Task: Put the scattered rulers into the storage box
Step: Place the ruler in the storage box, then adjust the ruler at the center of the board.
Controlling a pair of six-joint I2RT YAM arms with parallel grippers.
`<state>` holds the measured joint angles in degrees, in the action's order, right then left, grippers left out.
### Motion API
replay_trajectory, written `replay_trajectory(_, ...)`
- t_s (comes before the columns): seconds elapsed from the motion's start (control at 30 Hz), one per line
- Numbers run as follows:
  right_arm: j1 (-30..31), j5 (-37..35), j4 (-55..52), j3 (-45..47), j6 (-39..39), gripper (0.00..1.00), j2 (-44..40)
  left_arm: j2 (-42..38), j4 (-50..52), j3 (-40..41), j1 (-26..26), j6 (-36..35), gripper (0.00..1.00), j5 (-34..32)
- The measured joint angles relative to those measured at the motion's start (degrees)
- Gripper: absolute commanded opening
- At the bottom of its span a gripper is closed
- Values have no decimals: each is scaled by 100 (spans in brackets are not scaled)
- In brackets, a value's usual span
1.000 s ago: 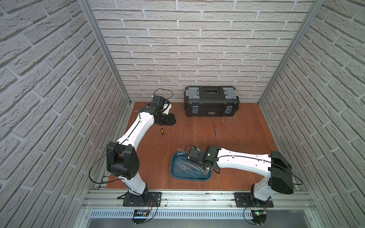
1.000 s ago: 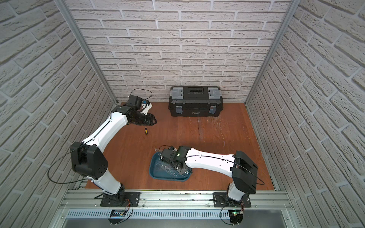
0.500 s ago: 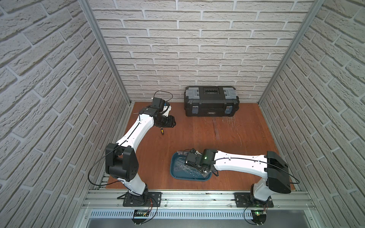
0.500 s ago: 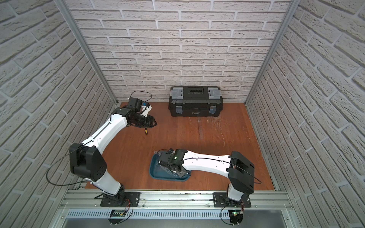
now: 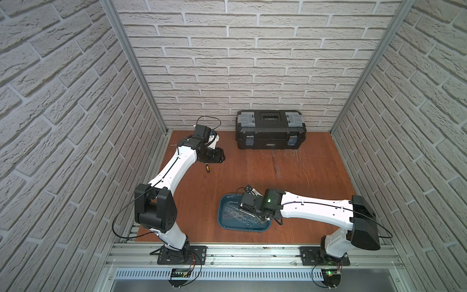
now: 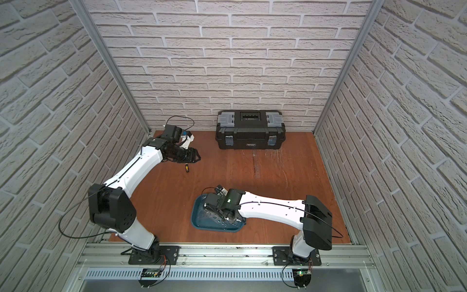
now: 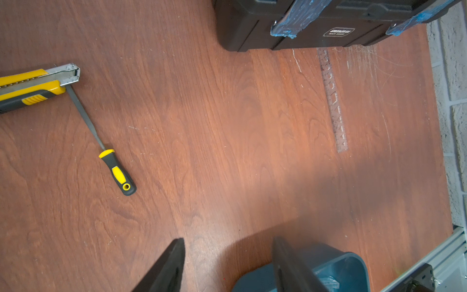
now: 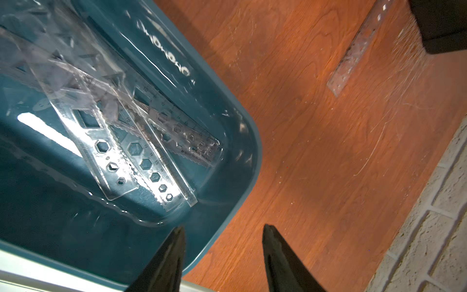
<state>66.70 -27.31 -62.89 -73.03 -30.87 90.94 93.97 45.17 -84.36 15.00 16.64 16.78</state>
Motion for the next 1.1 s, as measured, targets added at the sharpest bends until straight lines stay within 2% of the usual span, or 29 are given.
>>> replay_trajectory(0.1, -170, -90, 173, 0, 0, 65, -308, 0, 2, -4, 0, 0, 60, 31)
replay_trajectory(0.2, -682, -107, 522, 7, 0, 67, -625, 17, 26, -98, 0, 4, 60, 66)
replay_trajectory(0.43, -2579, 223, 1665, 83, 96, 68, -785, 166, 24, -586, 15, 13, 60, 140)
replay_trajectory(0.57, -3392, 625, 2173, 85, 160, 68, -372, 278, 9, -632, 76, 59, 60, 173)
replay_trajectory(0.77, -4162, 1209, 2673, 48, 267, 67, 658, 372, -282, -214, 240, 254, 60, 254)
replay_trajectory(0.97, -4607, 1576, 2979, -87, 289, 67, 1609, 389, -540, 273, 372, 413, 60, 315)
replay_trajectory(1.1, -4697, 1672, 3049, -350, 343, 67, 1989, 389, -667, 378, 396, 463, 60, 326)
